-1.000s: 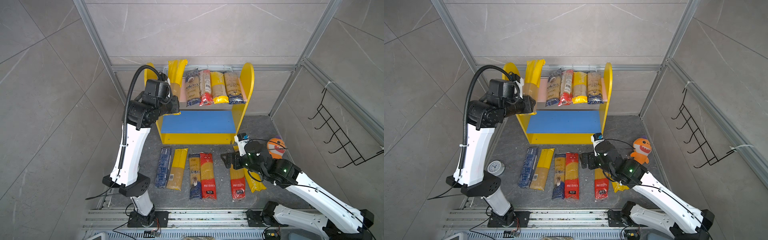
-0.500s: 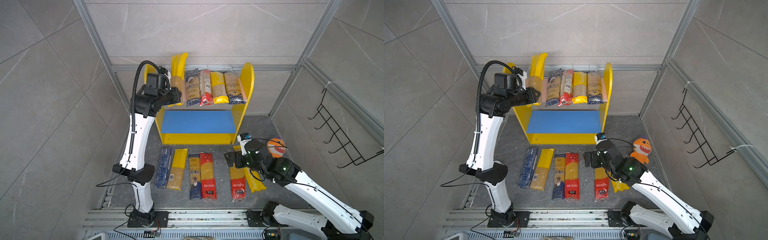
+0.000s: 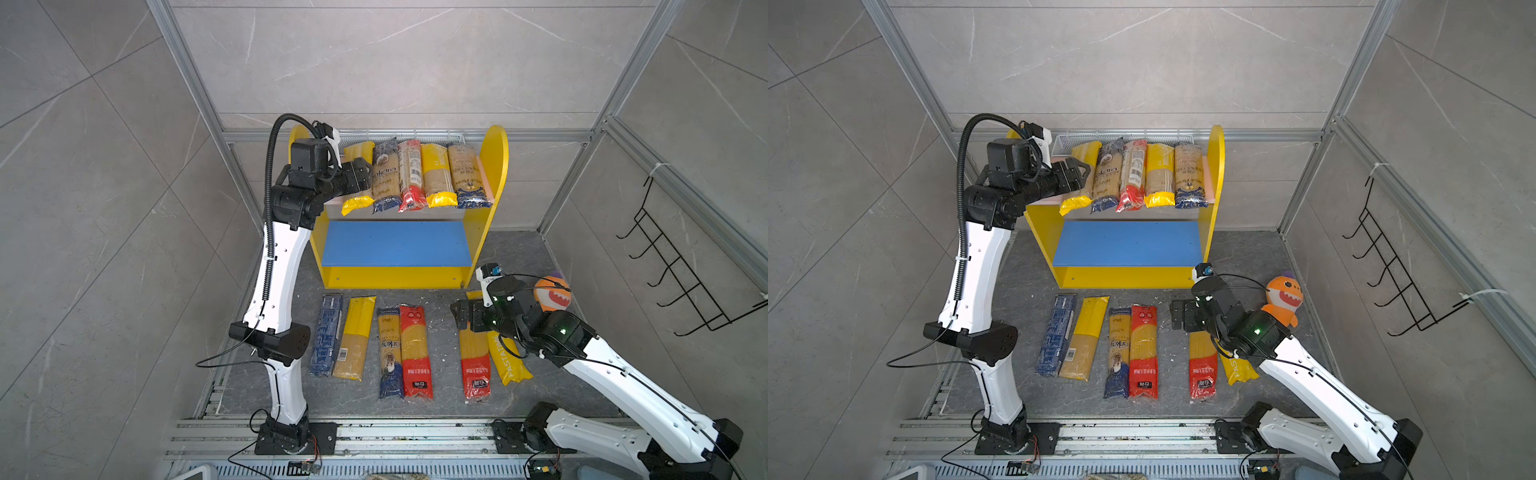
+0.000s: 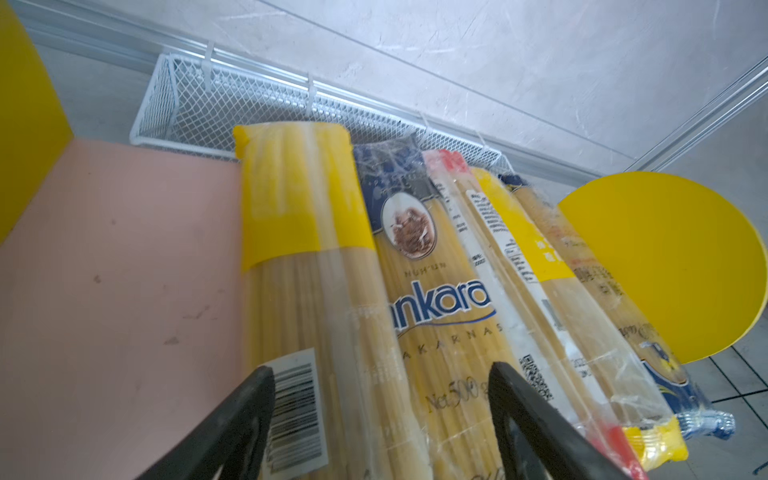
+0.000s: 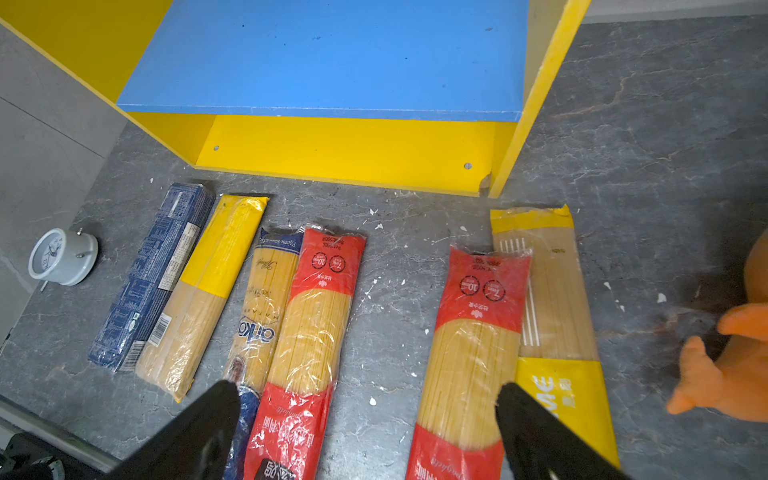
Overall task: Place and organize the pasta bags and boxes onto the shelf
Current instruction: 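Lower the yellow-topped bag onto the shelf beside the Ankara bag, open left gripper, then move the left gripper down to the dark blue spaghetti bag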
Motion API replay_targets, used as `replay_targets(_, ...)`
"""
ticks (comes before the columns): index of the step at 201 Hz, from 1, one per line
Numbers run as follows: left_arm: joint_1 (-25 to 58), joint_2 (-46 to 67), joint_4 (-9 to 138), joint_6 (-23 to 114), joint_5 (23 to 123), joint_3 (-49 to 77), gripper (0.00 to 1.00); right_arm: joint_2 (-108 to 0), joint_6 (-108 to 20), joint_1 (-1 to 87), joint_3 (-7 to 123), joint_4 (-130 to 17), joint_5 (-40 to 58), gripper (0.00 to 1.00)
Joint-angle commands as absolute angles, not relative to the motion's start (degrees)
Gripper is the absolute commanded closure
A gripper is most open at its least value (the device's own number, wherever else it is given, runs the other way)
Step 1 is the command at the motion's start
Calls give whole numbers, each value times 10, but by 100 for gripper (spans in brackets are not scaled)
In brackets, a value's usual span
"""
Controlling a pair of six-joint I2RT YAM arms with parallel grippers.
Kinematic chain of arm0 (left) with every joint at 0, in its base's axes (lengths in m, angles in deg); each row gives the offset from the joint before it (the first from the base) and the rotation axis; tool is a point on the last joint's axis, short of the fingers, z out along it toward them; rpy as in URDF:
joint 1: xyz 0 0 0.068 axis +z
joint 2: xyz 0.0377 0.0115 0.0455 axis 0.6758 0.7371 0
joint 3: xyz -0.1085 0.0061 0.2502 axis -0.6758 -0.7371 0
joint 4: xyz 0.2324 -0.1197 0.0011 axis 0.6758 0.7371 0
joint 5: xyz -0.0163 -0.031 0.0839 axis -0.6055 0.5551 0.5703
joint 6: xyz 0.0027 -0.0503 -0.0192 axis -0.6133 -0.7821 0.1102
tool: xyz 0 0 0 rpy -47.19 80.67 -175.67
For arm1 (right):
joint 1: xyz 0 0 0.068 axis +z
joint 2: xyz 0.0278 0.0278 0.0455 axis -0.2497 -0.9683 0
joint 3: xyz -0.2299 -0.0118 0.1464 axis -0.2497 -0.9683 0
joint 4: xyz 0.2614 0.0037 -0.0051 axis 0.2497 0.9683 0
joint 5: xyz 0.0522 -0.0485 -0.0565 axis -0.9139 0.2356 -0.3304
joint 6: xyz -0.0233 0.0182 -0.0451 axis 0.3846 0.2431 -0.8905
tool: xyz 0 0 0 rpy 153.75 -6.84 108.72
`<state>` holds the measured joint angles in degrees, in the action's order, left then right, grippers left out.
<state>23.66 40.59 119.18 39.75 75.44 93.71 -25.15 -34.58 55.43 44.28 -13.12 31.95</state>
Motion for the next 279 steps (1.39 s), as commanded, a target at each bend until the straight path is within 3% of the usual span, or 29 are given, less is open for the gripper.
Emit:
replay_targets(1, 239, 383, 1153, 401, 731, 942, 14, -250, -355, 551, 453, -121, 316, 0)
replay_targets(40, 239, 312, 1149, 397, 731, 853, 11, -254, -361, 548, 457, -122, 307, 0)
replay_targets(99, 236, 80, 1099, 398, 780, 549, 3, -265, -357, 548, 455, -132, 274, 0)
replay_targets(169, 236, -143, 1176, 388, 870, 252, 1, -229, -346, 549, 412, -127, 280, 0)
replay_targets(233, 235, -262, 1183, 310, 867, -10, 1, -228, -337, 548, 388, -144, 256, 0)
replay_targets(279, 236, -274, 1143, 283, 862, -143, 0, -239, -338, 549, 385, -150, 244, 0)
